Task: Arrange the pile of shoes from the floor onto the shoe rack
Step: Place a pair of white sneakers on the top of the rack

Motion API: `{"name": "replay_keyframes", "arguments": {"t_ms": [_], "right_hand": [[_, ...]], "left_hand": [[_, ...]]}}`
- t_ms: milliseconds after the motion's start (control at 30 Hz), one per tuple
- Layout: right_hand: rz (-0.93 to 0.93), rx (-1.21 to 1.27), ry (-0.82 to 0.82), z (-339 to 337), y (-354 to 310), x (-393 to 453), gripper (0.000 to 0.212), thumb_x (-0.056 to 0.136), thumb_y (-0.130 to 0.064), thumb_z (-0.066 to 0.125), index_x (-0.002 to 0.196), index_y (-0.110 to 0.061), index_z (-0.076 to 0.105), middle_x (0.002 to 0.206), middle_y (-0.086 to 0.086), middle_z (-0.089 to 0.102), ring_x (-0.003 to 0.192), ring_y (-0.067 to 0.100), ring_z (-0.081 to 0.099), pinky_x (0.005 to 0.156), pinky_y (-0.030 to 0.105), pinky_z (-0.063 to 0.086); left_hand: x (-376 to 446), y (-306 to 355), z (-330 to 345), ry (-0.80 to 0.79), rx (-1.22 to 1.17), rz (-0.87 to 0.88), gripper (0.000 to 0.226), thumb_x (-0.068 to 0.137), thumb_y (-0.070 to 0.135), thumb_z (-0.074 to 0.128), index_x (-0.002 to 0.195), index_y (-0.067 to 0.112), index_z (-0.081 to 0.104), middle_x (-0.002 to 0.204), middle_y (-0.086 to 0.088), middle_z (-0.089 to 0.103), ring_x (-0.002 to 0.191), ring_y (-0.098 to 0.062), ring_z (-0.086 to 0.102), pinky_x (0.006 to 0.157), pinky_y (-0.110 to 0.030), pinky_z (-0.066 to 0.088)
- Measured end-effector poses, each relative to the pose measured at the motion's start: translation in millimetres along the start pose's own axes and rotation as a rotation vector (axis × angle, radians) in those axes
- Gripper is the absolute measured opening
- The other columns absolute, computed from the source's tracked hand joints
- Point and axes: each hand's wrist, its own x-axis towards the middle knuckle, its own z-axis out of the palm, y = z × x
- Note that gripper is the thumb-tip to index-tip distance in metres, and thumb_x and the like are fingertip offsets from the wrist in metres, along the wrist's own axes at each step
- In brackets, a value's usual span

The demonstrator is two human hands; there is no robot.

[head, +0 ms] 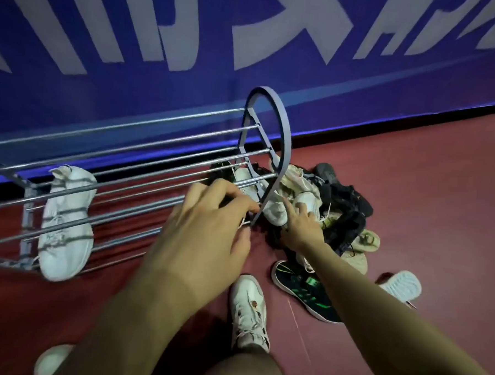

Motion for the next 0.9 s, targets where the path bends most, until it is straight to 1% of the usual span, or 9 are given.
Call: {"name": "replay_keyframes", "arguments": {"t_ms": [100,233,400,500,533,633,767,833,900], "right_hand": [[0.020,-0.071,-0.079,2.4,-14.9,20.8,0.100,0.082,-0.016,0.063,0.156,-0.035,-0.001,0.153,0.010,0.021,0.128,0.040,0.039,0.090,0.051,0.047],[0.055,-0.178,-0.178,11.5,-22.6,37.7,0.096,0.083,-0.020,0.063,0.158,-0.029,0.003,0.156,0.008,0.019,0.139,0.038,0.028,0.103,0.059,0.038],[0.042,-0.214,-0.162,11.8,-19.4,50.9,0.103,0.083,-0.016,0.067,0.159,-0.029,-0.001,0.157,0.010,0.024,0.142,0.038,0.026,0.107,0.062,0.034],[0.010,-0.306,-0.162,9.4,-17.9,54.5,0.104,0.082,-0.017,0.070,0.159,-0.028,0.000,0.157,0.009,0.025,0.142,0.037,0.026,0.107,0.062,0.032],[0.007,-0.318,-0.164,11.5,-17.3,54.8,0.102,0.082,-0.017,0.070,0.159,-0.027,0.004,0.155,0.009,0.028,0.141,0.036,0.027,0.106,0.063,0.032],[0.023,-0.300,-0.159,19.1,-16.0,51.6,0.084,0.082,-0.016,0.068,0.152,-0.023,0.022,0.144,0.006,0.038,0.135,0.034,0.032,0.103,0.061,0.035],[0.060,-0.235,-0.109,23.9,-10.8,51.0,0.072,0.082,-0.015,0.070,0.142,-0.019,0.031,0.139,0.003,0.045,0.129,0.033,0.036,0.099,0.059,0.037],[0.042,-0.249,-0.115,22.7,-10.5,51.1,0.071,0.083,-0.017,0.071,0.142,-0.020,0.033,0.139,0.003,0.045,0.130,0.033,0.035,0.098,0.058,0.037],[0.026,-0.274,-0.115,21.7,-11.4,49.4,0.061,0.086,-0.017,0.068,0.140,-0.018,0.039,0.139,0.003,0.045,0.131,0.033,0.035,0.098,0.058,0.038]], "left_hand": [[1.1,-10.2,2.0,-0.005,0.004,-0.004,0.031,0.095,0.038,0.054,0.125,0.044,0.056,0.125,0.024,0.041,0.118,-0.007,0.035,0.105,-0.036,0.041],[-4.3,-17.4,5.3,-0.042,0.017,-0.018,0.030,0.095,0.037,0.052,0.125,0.043,0.057,0.124,0.023,0.041,0.119,-0.008,0.036,0.105,-0.036,0.042],[-15.4,-35.6,10.3,-0.041,0.054,-0.017,0.028,0.090,0.035,0.059,0.117,0.040,0.062,0.117,0.022,0.046,0.108,-0.011,0.044,0.093,-0.041,0.050],[-19.4,-42.1,11.6,-0.035,0.066,-0.031,0.027,0.088,0.034,0.061,0.114,0.040,0.064,0.115,0.023,0.048,0.108,-0.012,0.047,0.091,-0.040,0.051],[-19.6,-43.3,11.4,-0.029,0.065,-0.044,0.027,0.087,0.034,0.061,0.114,0.040,0.064,0.114,0.023,0.048,0.108,-0.012,0.048,0.091,-0.040,0.052],[-21.1,-46.0,10.8,-0.027,0.071,-0.050,0.028,0.086,0.036,0.059,0.113,0.041,0.064,0.115,0.025,0.048,0.109,-0.010,0.047,0.092,-0.039,0.051],[-22.2,-48.8,10.5,0.007,0.071,-0.047,0.027,0.085,0.034,0.064,0.111,0.042,0.065,0.114,0.025,0.049,0.106,-0.010,0.048,0.085,-0.041,0.054],[-21.6,-48.6,10.3,-0.002,0.077,-0.053,0.027,0.085,0.035,0.061,0.111,0.042,0.064,0.114,0.026,0.048,0.107,-0.010,0.047,0.085,-0.040,0.053],[-21.7,-48.2,9.8,-0.019,0.079,-0.049,0.027,0.086,0.037,0.058,0.111,0.043,0.064,0.115,0.026,0.047,0.108,-0.009,0.046,0.086,-0.041,0.053]]}}
